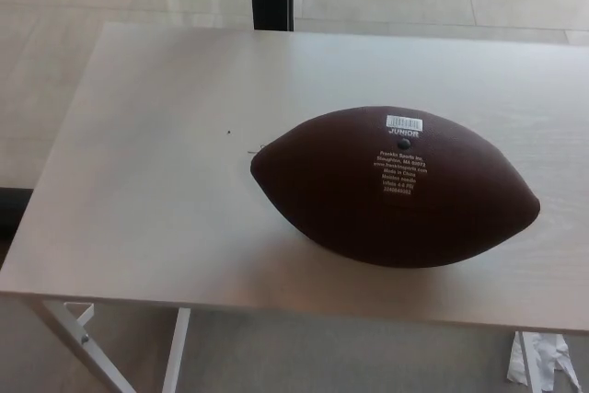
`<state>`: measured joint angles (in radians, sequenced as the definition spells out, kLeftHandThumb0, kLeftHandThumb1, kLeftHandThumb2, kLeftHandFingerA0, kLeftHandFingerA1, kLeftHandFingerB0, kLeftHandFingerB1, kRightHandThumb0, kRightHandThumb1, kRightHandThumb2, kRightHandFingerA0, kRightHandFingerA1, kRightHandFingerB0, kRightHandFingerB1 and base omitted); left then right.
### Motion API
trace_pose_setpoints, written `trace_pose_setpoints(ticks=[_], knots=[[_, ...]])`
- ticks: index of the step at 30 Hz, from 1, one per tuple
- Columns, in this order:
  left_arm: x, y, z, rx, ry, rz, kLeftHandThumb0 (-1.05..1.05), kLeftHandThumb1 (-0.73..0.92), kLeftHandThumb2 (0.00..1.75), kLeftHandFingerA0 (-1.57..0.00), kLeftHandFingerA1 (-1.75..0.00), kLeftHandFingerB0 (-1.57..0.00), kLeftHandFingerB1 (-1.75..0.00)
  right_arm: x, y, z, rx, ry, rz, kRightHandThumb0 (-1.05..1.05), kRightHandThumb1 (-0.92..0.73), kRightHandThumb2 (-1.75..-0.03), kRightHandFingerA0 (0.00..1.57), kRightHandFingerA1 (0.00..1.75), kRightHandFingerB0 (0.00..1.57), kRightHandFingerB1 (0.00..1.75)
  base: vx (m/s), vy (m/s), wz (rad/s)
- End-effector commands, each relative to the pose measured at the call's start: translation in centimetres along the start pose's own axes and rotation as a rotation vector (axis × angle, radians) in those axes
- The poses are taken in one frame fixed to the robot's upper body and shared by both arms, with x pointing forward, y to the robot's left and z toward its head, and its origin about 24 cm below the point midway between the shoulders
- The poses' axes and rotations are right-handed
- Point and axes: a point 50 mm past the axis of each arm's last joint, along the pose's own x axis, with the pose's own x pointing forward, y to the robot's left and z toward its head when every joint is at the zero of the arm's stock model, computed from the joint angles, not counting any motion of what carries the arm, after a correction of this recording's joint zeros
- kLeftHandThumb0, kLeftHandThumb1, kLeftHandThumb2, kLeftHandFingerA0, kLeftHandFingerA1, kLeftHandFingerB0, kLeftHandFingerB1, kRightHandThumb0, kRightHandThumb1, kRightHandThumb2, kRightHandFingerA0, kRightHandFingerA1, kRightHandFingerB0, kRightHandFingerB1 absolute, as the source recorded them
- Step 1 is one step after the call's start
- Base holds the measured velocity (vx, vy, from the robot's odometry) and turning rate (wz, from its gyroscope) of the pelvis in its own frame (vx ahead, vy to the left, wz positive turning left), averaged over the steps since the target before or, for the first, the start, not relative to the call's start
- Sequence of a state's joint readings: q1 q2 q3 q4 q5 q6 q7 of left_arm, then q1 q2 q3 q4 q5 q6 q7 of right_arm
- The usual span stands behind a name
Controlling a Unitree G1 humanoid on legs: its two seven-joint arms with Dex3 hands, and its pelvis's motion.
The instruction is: The robot uses both its hands to grab the left and right ends of a football kept in the middle of the desk infront of it, lifts it up and places it in the palm of a person
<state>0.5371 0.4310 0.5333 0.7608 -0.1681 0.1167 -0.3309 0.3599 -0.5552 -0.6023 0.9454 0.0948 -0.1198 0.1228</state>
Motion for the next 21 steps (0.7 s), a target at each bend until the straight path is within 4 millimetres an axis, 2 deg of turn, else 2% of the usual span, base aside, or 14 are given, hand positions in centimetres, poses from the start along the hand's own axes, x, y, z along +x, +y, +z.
trace_pose_setpoints(ticks=[1, 2, 4, 5, 6, 9, 10, 11, 12, 15, 16, 19, 20, 21], knots=[[-0.9, 1.2, 0.7, -0.181, -0.1, -0.09, -0.69, 0.42, 0.54, -0.76, -0.65, -0.67, -0.53, -0.2, -2.0, 1.1, 0.129, -0.089, -0.037, -0.64, -0.64, -0.6, 0.69, 0.71, 0.37, 0.35, 0.0, 0.0, 0.0], [-1.1, 1.3, 0.8, -0.263, -0.128, -0.081, -0.73, 0.41, 0.88, -0.73, -0.76, -0.46, -0.6, -0.1, -2.3, 1.2, 0.147, -0.083, -0.041, -0.66, -0.74, -0.63, 0.6, 0.68, 0.3, 0.32, 0.0, 0.0, 0.0], [-0.9, 1.5, 1.4, -0.39, -0.144, -0.023, -0.77, 0.43, 0.93, -0.71, -0.78, -0.4, -0.61, -0.1, -2.8, 1.6, 0.238, -0.098, -0.073, -0.81, -0.8, -0.65, 0.49, 0.65, 0.25, 0.31, 0.0, 0.0, 0.0], [-0.8, 1.7, 2.0, -0.408, -0.154, 0.003, -0.79, 0.48, 0.97, -0.74, -0.8, -0.35, -0.6, -0.1, -3.1, 1.9, 0.371, -0.104, -0.11, -0.92, -0.68, -1.03, 0.49, 0.68, 0.2, 0.43, 0.0, 0.0, 0.0], [-0.8, 1.7, 2.2, -0.415, -0.162, 0.011, -0.86, 0.68, 0.62, -0.65, -0.75, -0.38, -0.58, 0.0, -3.3, 2.2, 0.41, -0.104, -0.119, -0.88, -0.8, -0.64, 0.47, 0.6, 0.19, 0.31, 0.0, 0.0, 0.0], [-0.5, 1.7, 5.8, -0.509, -0.272, 0.127, -0.83, 0.84, 0.65, -0.6, -0.79, -0.26, -0.59, 0.0, -5.1, 5.5, 0.621, -0.22, -0.168, -0.85, -0.75, -1.09, 0.32, 0.6, 0.06, 0.18, 0.0, 0.0, 0.0], [-0.6, 1.6, 6.8, -0.506, -0.303, 0.126, -0.85, 0.87, 0.66, -0.5, -0.83, -0.17, -0.61, 0.0, -5.3, 6.2, 0.645, -0.241, -0.188, -0.83, -0.9, -0.67, 0.4, 0.52, 0.06, 0.26, 0.0, 0.0, 0.0], [-1.2, 1.4, 9.7, -0.519, -0.414, 0.102, -0.91, 0.89, 0.67, -0.25, -0.84, -0.1, -0.63, -0.3, -6.0, 8.2, 0.678, -0.314, -0.184, -0.83, -0.71, -1.12, 0.34, 0.61, 0.0, 0.17, 0.0, 0.0, 0.0], [-1.4, 1.3, 11.1, -0.539, -0.455, 0.088, -0.91, 0.9, 0.67, -0.21, -0.83, -0.1, -0.6, -0.5, -6.2, 9.1, 0.694, -0.349, -0.171, -0.81, -0.67, -1.12, 0.27, 0.58, 0.0, 0.21, 0.0, 0.0, 0.0], [-2.1, 1.0, 14.3, -0.565, -0.56, 0.076, -0.95, 0.92, 0.68, -0.31, -0.82, -0.19, -0.63, -0.9, -6.4, 11.5, 0.774, -0.433, -0.147, -0.92, -0.75, -1.08, 0.38, 0.62, 0.11, 0.41, 0.0, 0.0, 0.0], [-4.0, 0.7, 18.5, -0.604, -0.703, 0.047, -0.91, 0.69, 1.12, -0.41, -0.76, -0.22, -0.62, -1.7, -6.5, 14.2, 0.83, -0.54, -0.124, -0.95, -0.75, -1.1, 0.37, 0.59, 0.13, 0.42, 0.0, 0.0, 0.0], [-4.5, 0.5, 19.4, -0.623, -0.732, 0.039, -0.91, 0.69, 1.12, -0.41, -0.76, -0.22, -0.62, -2.0, -6.6, 14.9, 0.834, -0.557, -0.12, -0.95, -0.75, -1.1, 0.37, 0.59, 0.13, 0.42, 0.0, 0.0, 0.0], [-5.4, 0.4, 20.9, -0.634, -0.764, 0.037, -0.98, 0.9, 0.67, -0.44, -0.79, -0.26, -0.65, -2.3, -6.6, 15.9, 0.84, -0.588, -0.122, -0.9, -0.9, -0.68, 0.43, 0.5, 0.21, 0.28, 0.0, 0.0, 0.0], [-7.4, 0.3, 23.9, -0.628, -0.857, 0.042, -1.0, 0.9, 0.67, -0.6, -0.79, -0.34, -0.75, -3.5, -6.3, 18.5, 0.838, -0.649, -0.086, -0.88, -0.73, -1.12, 0.38, 0.61, 0.09, 0.44, 0.0, 0.0, 0.0]])
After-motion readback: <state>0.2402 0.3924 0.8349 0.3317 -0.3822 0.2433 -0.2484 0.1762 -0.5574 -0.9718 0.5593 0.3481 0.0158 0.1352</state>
